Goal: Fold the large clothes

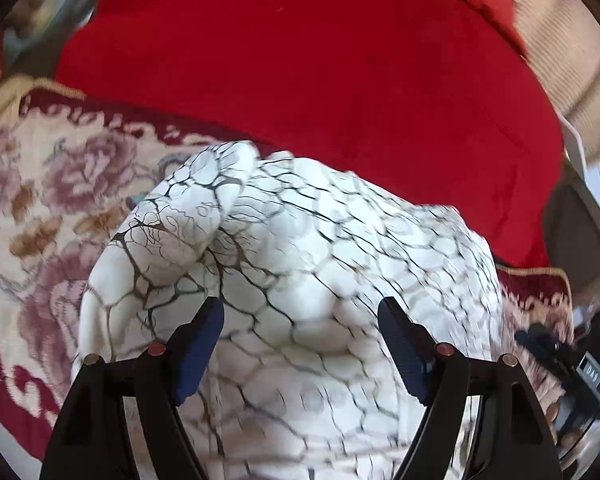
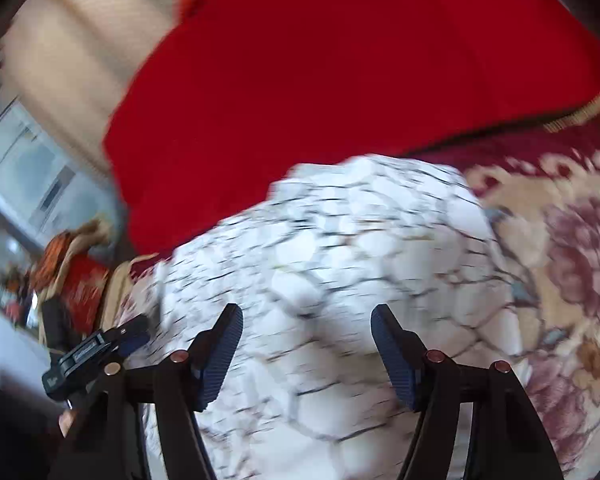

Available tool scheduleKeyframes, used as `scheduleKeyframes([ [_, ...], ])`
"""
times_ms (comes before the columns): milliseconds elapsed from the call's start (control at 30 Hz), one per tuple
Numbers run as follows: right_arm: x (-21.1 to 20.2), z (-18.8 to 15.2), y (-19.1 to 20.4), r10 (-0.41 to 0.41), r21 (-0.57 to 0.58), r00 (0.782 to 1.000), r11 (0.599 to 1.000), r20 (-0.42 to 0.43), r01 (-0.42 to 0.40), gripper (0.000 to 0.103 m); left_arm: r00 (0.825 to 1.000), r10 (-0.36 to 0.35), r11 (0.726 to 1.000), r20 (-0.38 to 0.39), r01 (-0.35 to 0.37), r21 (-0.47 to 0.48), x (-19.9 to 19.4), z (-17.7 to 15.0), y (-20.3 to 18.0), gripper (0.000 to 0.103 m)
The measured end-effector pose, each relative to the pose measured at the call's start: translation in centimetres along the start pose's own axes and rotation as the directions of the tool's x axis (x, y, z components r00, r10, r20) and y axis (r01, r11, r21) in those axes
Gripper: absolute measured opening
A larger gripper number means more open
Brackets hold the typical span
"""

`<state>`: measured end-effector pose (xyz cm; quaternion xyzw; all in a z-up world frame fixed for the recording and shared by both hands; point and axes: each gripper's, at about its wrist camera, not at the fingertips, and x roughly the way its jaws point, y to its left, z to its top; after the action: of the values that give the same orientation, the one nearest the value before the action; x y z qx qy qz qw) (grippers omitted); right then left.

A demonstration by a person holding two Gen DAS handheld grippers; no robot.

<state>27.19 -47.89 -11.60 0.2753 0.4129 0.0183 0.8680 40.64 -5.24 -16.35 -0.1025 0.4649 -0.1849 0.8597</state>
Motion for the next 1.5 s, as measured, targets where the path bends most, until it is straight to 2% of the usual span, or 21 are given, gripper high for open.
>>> scheduleKeyframes([
  [67, 0.3, -0.8, 2.0, -0.015, -0.085, 1.000, 0.996, -0.010, 0.014, 0.070, 1.000, 0.028, 0.998, 0.009, -0.028, 0.051, -0.2, -1.0, -1.3, 0.080],
  [133, 1.3, -1.4, 2.8, -0.039, -0.112, 0.998, 0.993, -0.057, 0.032, 0.070, 0.998, 0.060, 0.995, -0.015, -0.058, 0.079, 0.5, -1.5, -1.6, 0.082],
  [233, 5.2, -3.1, 1.5, -0.135, -0.110, 0.971, 0.987, -0.195, 0.115, 0.067, 0.981, 0.168, 0.978, -0.101, -0.152, 0.143, 3.3, -3.2, -1.8, 0.082],
  [300, 6.2, -3.5, 1.4, -0.154, -0.142, 0.969, 0.981, -0.192, 0.128, 0.067, 0.966, 0.244, 0.950, -0.081, -0.221, 0.222, 4.4, -3.8, -2.2, 0.088],
  [367, 5.8, -3.5, 1.6, -0.158, -0.132, 0.971, 0.982, -0.182, 0.135, 0.067, 0.961, 0.270, 0.934, -0.064, -0.246, 0.260, 4.5, -4.1, -2.5, 0.091],
  [500, 3.4, -3.5, 1.1, -0.103, -0.077, 0.986, 0.993, -0.134, 0.093, 0.066, 0.965, 0.261, 0.939, -0.026, -0.248, 0.238, 2.8, -4.2, -2.4, 0.091],
  [600, 0.6, -3.9, 0.9, -0.081, -0.071, 0.994, 0.995, -0.073, 0.075, 0.066, 0.956, 0.292, 0.927, 0.036, -0.292, 0.236, 1.1, -5.5, -2.5, 0.091],
  [733, -3.0, -5.5, 0.7, -0.100, -0.095, 0.995, 0.991, -0.001, 0.099, 0.066, 0.956, 0.285, 0.938, 0.071, -0.293, 0.183, -1.1, -6.8, -1.9, 0.091],
  [833, -3.5, -6.4, -0.6, -0.115, -0.081, 0.992, 0.991, -0.057, 0.110, 0.066, 0.957, 0.287, 0.948, 0.049, -0.291, 0.130, -1.1, -7.2, -0.3, 0.091],
  [933, -1.6, -6.9, -1.3, -0.147, -0.084, 0.981, 0.987, -0.124, 0.137, 0.066, 0.961, 0.278, 0.954, 0.006, -0.277, 0.112, 0.0, -6.9, 0.4, 0.091],
  [1033, -1.5, -6.7, -0.6, -0.169, -0.105, 0.979, 0.982, -0.116, 0.157, 0.068, 0.962, 0.271, 0.956, 0.016, -0.271, 0.114, -0.7, -6.4, 0.4, 0.091],
  [1133, -2.2, -6.1, -0.2, -0.111, -0.060, 0.991, 0.993, -0.078, 0.107, 0.068, 0.971, 0.231, 0.970, 0.059, -0.235, 0.058, -1.9, -5.4, 1.6, 0.091],
  [1233, -3.2, -5.6, 0.6, -0.067, -0.072, 0.997, 0.995, -0.028, 0.065, 0.068, 0.958, 0.275, 0.961, 0.080, -0.277, 0.007, -2.0, -4.8, 3.4, 0.091],
  [1300, -2.7, -5.6, 0.7, -0.087, -0.071, 0.996, 0.994, -0.034, 0.084, 0.067, 0.939, 0.345, 0.937, 0.000, -0.344, -0.056, -0.5, -4.4, 5.8, 0.091],
  [1333, -2.1, -5.6, 0.5, -0.100, -0.060, 0.993, 0.994, -0.061, 0.096, 0.068, 0.942, 0.335, 0.938, -0.020, -0.335, -0.084, 0.0, -4.2, 6.6, 0.091],
  [1400, -0.3, -5.8, -0.2, -0.127, -0.036, 0.984, 0.992, -0.128, 0.124, 0.067, 0.966, 0.254, 0.943, -0.049, -0.258, -0.209, 0.1, -3.8, 9.3, 0.092],
  [1433, -0.1, -5.8, -0.2, -0.131, -0.034, 0.984, 0.991, -0.124, 0.128, 0.067, 0.967, 0.253, 0.938, -0.040, -0.255, -0.237, -0.2, -3.6, 9.9, 0.092],
  [1500, -0.3, -5.6, 0.2, -0.136, -0.047, 0.984, 0.990, -0.112, 0.131, 0.068, 0.954, 0.297, 0.919, 0.023, -0.279, -0.278, -1.7, -3.0, 11.2, 0.092],
])
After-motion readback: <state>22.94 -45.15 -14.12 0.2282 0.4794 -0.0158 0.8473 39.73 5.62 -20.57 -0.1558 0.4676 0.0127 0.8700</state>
